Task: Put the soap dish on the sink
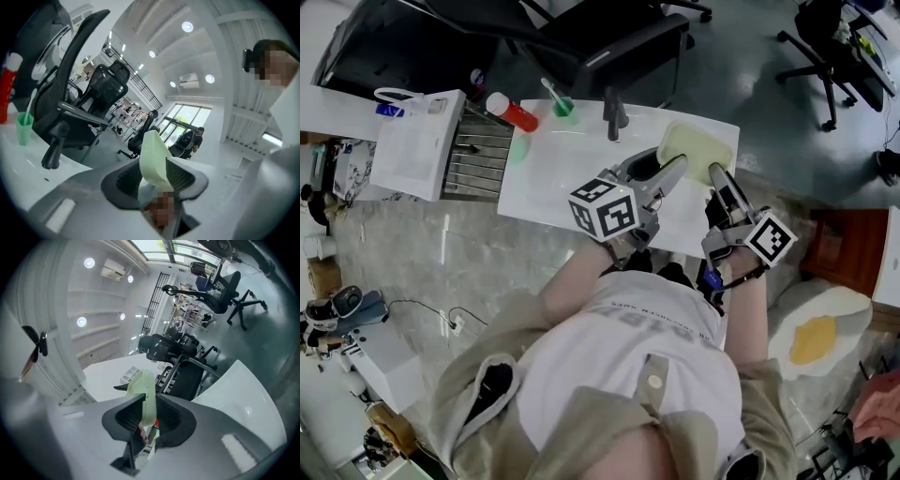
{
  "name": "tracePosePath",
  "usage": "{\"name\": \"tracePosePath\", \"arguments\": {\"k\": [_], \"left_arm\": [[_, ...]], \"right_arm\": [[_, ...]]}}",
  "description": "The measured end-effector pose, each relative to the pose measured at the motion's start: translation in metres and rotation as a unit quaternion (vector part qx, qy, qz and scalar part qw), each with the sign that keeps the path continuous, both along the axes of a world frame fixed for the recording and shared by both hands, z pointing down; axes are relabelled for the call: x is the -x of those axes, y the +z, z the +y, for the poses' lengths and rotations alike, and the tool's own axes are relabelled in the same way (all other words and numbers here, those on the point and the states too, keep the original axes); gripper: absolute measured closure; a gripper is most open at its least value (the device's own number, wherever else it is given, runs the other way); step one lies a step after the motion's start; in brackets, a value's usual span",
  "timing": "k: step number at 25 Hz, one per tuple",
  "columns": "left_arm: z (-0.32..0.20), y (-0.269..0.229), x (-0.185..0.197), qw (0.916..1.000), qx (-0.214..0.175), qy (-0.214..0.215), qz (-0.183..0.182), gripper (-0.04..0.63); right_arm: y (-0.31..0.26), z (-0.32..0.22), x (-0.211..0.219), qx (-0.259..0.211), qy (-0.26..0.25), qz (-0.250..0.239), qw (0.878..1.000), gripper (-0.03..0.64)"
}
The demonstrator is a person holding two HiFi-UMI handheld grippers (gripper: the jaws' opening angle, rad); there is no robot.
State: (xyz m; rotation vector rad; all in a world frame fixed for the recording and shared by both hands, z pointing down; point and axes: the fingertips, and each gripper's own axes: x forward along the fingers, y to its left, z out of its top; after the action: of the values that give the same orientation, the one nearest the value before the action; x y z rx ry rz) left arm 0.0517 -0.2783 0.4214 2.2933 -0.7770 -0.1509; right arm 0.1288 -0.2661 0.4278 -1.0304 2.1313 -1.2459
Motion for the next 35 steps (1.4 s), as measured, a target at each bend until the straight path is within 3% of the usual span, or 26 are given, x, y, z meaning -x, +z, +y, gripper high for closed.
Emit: {"name": "tracePosePath", "arguments": {"k": [3,6,10,14,21,23,30,35], "left_arm": [[0.0,0.005,-0.005,0.9978,-0.036,0.019,-0.053,0.388],[0.002,0.011,-0.011,0.9879,-0.086,0.044,-0.121,0.342],[0.005,0.018,-0.018,0.9608,-0.159,0.074,-0.215,0.299],[0.006,0.028,-0.02,0.9428,-0.189,0.088,-0.26,0.275],[0.007,0.052,-0.015,0.8978,-0.243,0.102,-0.353,0.272],[0.006,0.064,-0.012,0.8895,-0.244,0.098,-0.373,0.272],[-0.002,0.095,-0.008,0.8868,-0.217,0.097,-0.396,0.272],[-0.009,0.114,-0.011,0.8929,-0.19,0.102,-0.396,0.272]], "right_arm": [[0.004,-0.004,-0.007,0.006,-0.002,0.005,1.0,0.549],[0.008,-0.008,-0.011,0.009,-0.007,0.017,1.0,0.549],[0.017,-0.01,-0.015,0.023,-0.016,0.025,0.999,0.549],[0.026,-0.012,-0.016,0.03,-0.025,0.024,0.999,0.549],[0.035,-0.016,-0.011,0.038,-0.047,0.027,0.998,0.549],[0.043,-0.017,-0.011,0.054,-0.049,0.042,0.996,0.549],[0.066,-0.021,-0.005,0.093,-0.058,0.086,0.99,0.549],[0.079,-0.028,-0.012,0.106,-0.058,0.134,0.984,0.549]]}}
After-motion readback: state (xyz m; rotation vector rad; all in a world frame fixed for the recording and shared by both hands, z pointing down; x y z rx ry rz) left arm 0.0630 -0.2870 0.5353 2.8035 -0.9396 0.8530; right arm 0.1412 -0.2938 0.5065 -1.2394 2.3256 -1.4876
